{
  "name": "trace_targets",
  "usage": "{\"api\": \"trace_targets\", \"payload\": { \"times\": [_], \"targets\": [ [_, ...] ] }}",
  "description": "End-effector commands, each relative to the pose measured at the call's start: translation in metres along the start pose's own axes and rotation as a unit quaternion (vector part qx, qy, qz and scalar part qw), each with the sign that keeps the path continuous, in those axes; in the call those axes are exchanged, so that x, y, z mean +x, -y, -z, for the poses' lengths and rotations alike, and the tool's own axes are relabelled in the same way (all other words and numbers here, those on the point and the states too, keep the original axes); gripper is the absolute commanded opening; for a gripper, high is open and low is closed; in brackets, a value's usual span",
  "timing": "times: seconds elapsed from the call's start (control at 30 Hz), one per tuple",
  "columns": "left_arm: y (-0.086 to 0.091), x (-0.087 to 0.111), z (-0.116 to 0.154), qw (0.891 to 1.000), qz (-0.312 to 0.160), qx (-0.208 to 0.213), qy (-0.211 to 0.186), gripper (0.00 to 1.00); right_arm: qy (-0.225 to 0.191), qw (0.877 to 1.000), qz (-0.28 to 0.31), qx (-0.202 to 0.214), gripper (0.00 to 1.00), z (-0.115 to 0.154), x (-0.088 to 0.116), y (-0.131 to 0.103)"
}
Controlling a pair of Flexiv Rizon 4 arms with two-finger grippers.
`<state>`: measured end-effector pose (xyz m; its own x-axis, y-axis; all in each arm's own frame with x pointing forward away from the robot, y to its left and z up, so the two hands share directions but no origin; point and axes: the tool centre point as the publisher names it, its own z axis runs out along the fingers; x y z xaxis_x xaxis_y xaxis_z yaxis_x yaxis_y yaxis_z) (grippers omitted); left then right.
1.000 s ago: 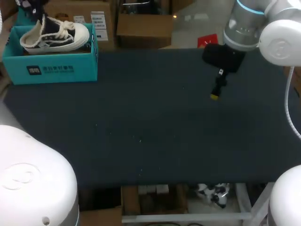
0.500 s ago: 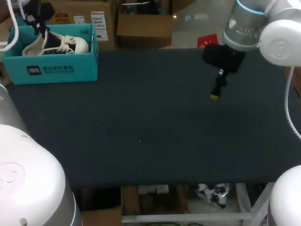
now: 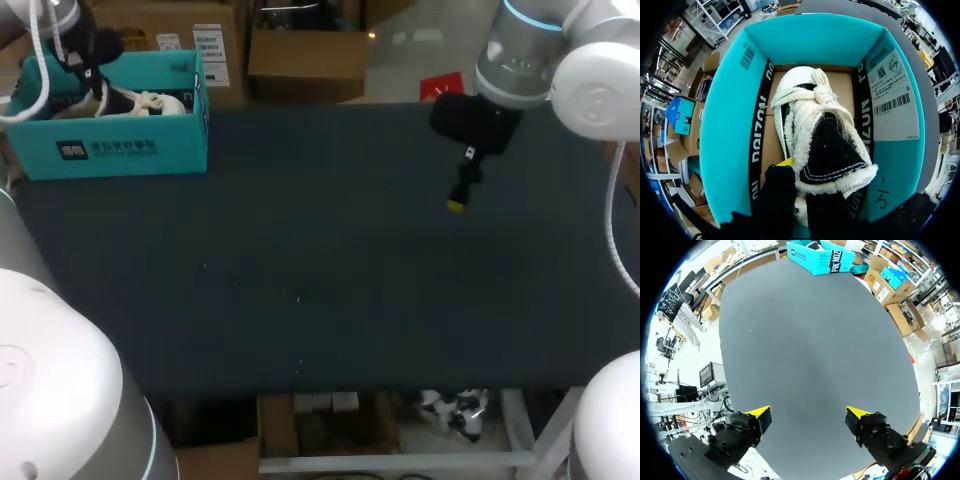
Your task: Open the shoe tongue, take the insole out of the shoe, put the insole back into the shoe, and pack the shoe into the shoebox
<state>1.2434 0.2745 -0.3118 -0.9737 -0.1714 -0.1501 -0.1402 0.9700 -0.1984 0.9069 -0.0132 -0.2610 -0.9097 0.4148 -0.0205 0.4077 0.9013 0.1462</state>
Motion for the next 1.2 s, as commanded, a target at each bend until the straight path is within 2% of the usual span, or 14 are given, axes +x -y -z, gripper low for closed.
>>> {"api": "trace_targets", "payload": {
  "times": [0.03,0.07,0.2,0.37,0.63,0.73,0.87,1.2],
  "targets": [
    [0.000,-0.011,-0.009,0.992,0.004,-0.006,-0.122,0.64,0.000,1.000,0.000,0.002,1.00,0.000,0.000,-0.001],
    [-0.001,-0.010,-0.006,0.993,0.006,-0.005,-0.119,1.00,0.000,1.000,0.000,0.002,1.00,0.000,0.000,-0.001],
    [0.002,-0.007,0.017,0.996,0.008,0.007,-0.092,1.00,0.000,1.000,0.000,0.002,1.00,0.000,0.000,-0.001],
    [0.016,0.000,0.056,0.999,-0.001,0.010,-0.053,1.00,0.000,1.000,0.000,0.002,1.00,0.000,0.000,-0.001],
    [0.060,0.013,0.099,1.000,-0.010,-0.005,-0.012,1.00,0.000,1.000,0.000,0.002,1.00,0.000,0.000,-0.001],
    [0.078,0.023,0.107,1.000,-0.017,-0.016,-0.005,1.00,0.000,1.000,0.000,0.002,1.00,0.000,0.000,-0.001],
    [0.092,0.036,0.110,0.999,-0.028,-0.021,-0.003,1.00,0.000,1.000,0.000,0.002,1.00,0.000,0.000,-0.001],
    [0.116,0.074,0.108,0.999,-0.033,-0.030,0.008,1.00,0.000,1.000,0.000,0.002,1.00,0.000,0.000,-0.001]
  ]
}}
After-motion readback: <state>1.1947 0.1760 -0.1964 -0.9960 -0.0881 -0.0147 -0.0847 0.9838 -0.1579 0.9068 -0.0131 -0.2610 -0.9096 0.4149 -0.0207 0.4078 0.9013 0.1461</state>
